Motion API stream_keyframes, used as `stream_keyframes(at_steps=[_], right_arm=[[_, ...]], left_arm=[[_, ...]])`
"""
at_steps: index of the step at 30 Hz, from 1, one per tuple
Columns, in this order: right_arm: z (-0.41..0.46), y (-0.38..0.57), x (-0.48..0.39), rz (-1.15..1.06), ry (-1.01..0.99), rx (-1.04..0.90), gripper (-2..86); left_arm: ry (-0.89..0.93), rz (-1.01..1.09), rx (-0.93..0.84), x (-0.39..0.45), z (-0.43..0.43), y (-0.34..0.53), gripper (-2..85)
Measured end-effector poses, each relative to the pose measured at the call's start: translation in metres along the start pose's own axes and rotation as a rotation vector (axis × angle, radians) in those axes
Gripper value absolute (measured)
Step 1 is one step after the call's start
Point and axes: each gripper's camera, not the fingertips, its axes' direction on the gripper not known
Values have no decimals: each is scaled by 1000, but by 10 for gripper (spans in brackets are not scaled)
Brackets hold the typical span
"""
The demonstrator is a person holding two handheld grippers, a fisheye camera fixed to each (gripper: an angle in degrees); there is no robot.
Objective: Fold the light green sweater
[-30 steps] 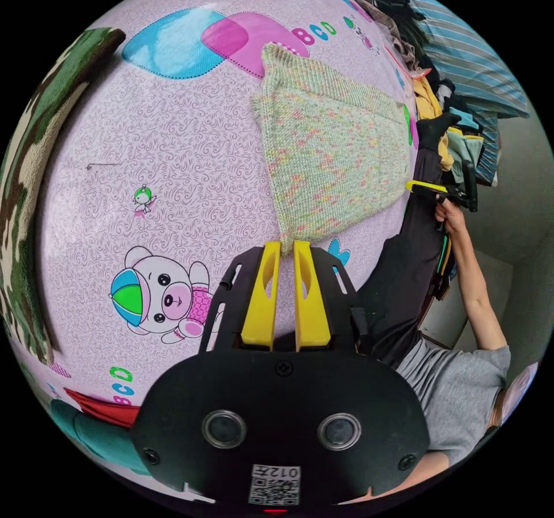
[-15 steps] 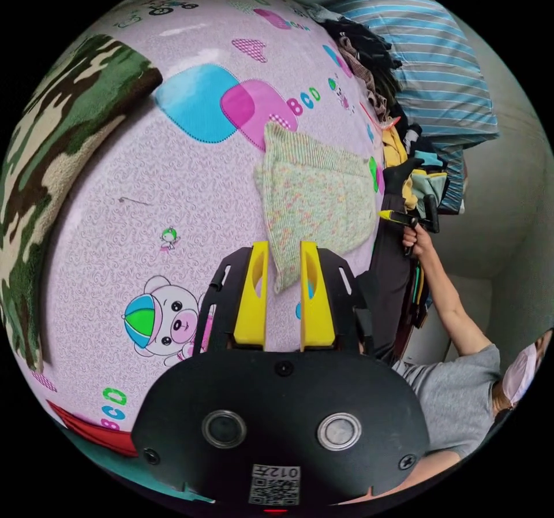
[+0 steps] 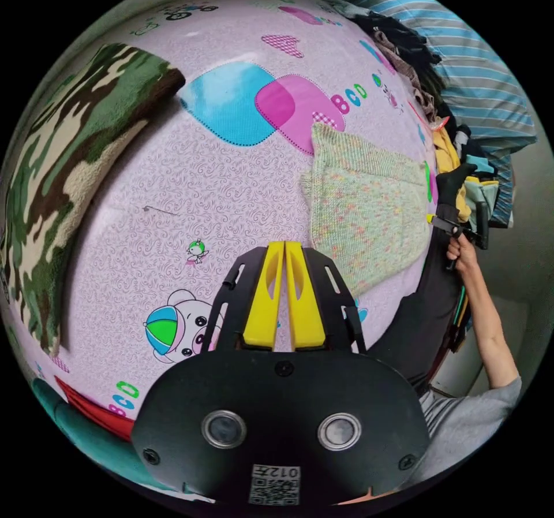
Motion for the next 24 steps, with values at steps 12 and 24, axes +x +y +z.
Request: stream_keyframes(at_steps=[12, 24], right_arm=[[-37, 28, -31, 122, -144, 175, 79], [-13, 38, -119, 82, -18, 163, 29]], left_arm=[[131, 130, 271, 41, -30, 32, 9], [-53, 190, 105, 58, 24, 12, 3]])
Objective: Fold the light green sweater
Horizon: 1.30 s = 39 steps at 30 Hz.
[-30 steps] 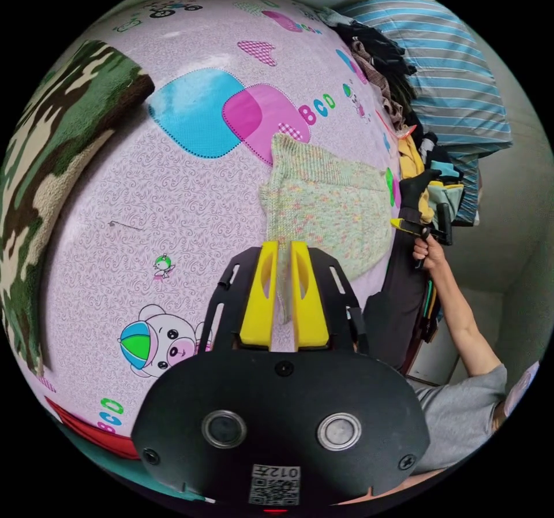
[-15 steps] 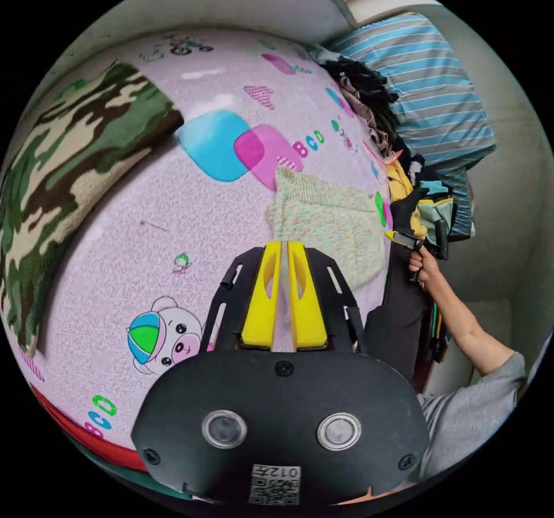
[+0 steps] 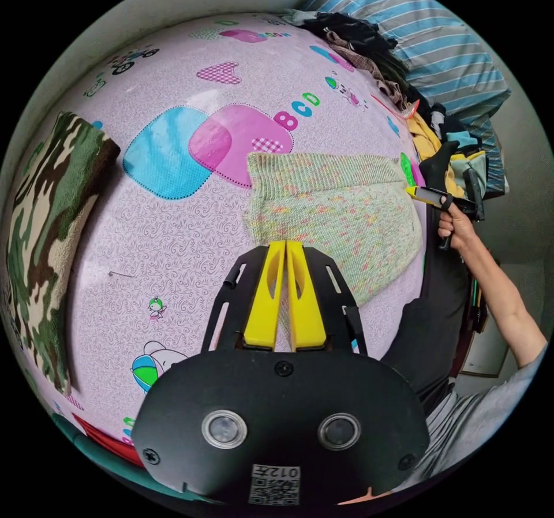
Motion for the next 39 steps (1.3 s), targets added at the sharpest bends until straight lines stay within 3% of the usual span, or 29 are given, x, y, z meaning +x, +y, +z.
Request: stream_keyframes(at_steps=[7, 13, 15, 21, 30, 39], right_arm=[[-20, 45, -84, -41, 186, 78, 21], [-31, 149, -229, -482, 122, 110, 56], [-7, 202, -303, -703, 188, 79, 63], [57, 294, -442, -1018, 311, 37, 76], [125, 359, -563, -1201, 495, 71, 99], [170, 384, -627, -1303, 625, 66, 94]], left_arm=[[15, -38, -48, -10, -14, 4, 12], [264, -206, -64, -60, -26, 51, 39], [339, -258, -59, -74, -23, 62, 50], [420, -288, -59, -94, -20, 71, 80], [463, -316, -43, -124, -21, 75, 82], [583, -363, -8, -157, -19, 87, 94]])
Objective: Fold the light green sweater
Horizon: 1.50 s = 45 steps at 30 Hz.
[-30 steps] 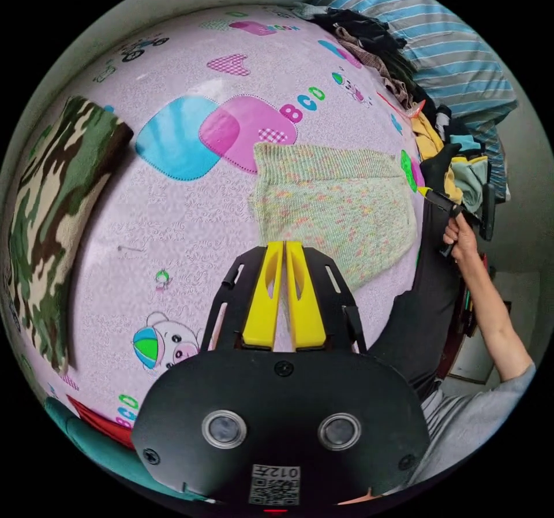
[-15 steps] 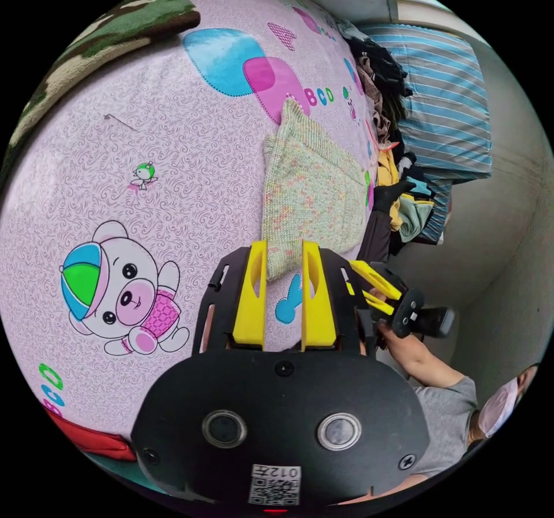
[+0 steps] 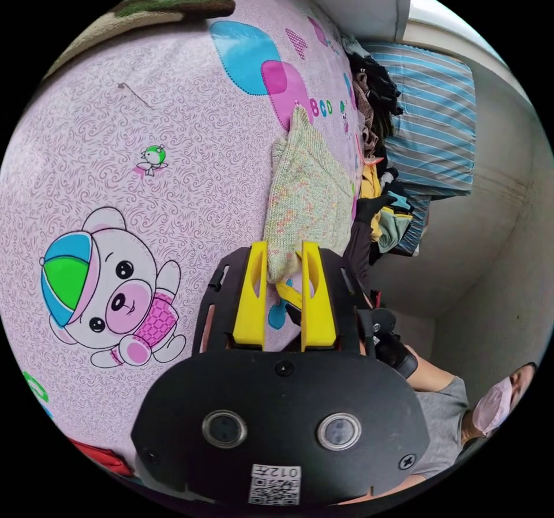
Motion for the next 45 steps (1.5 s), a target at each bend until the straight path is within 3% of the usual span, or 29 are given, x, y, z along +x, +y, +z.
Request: stream_keyframes(at_steps=[7, 18, 26, 32, 38, 45], right_arm=[[-28, 4, 20, 164, -66, 70, 50], [-75, 56, 23, 219, -55, 199, 44], [-89, 104, 49, 295, -147, 219, 50], [-100, 202, 143, 648, -426, 360, 1], [-22, 235, 224, 908, -564, 192, -7], [57, 233, 247, 905, -718, 14, -7]], left_arm=[[111, -34, 92, -23, -15, 6, 127], [254, 16, 27, -26, 15, 7, 121], [105, 108, -22, 13, 25, 33, 55], [46, 126, 8, 34, 28, 65, 46], [5, 135, 11, 49, 44, 88, 43], [-8, 129, 38, 63, 58, 109, 40]])
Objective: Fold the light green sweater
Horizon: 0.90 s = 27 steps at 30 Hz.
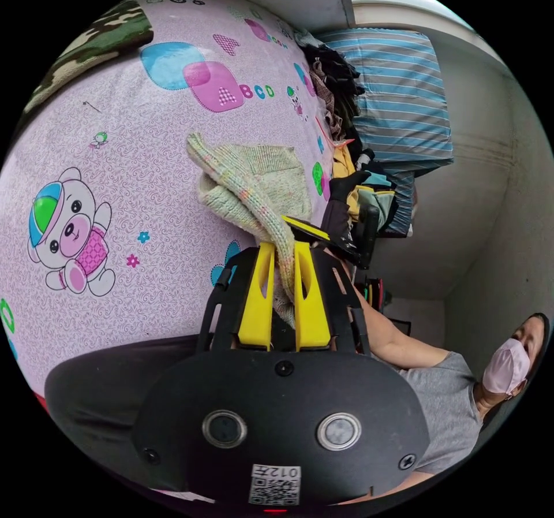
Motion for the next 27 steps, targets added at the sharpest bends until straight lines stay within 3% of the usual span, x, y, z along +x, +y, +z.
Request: stream_keyframes(at_steps=[4, 10, 14, 21, 25, 27], right_arm=[[-20, 8, 11, -19, -51, 9, -3], [-79, 87, -3, -268, 24, 149, 60], [-67, 130, -32, -426, 250, 135, 129], [-24, 153, -63, -640, 665, 207, 135], [-23, 153, -42, -591, 691, 245, 79], [-40, 148, -12, -475, 576, 255, 66]], left_arm=[[59, -23, 40, 4, 6, 6, 39], [110, -61, 67, 11, 24, 7, 38], [154, -103, 87, 11, 45, 11, 37], [172, -141, 133, 22, 75, 17, 36], [154, -146, 154, 39, 101, 15, 36], [135, -138, 153, 50, 117, 10, 36]])
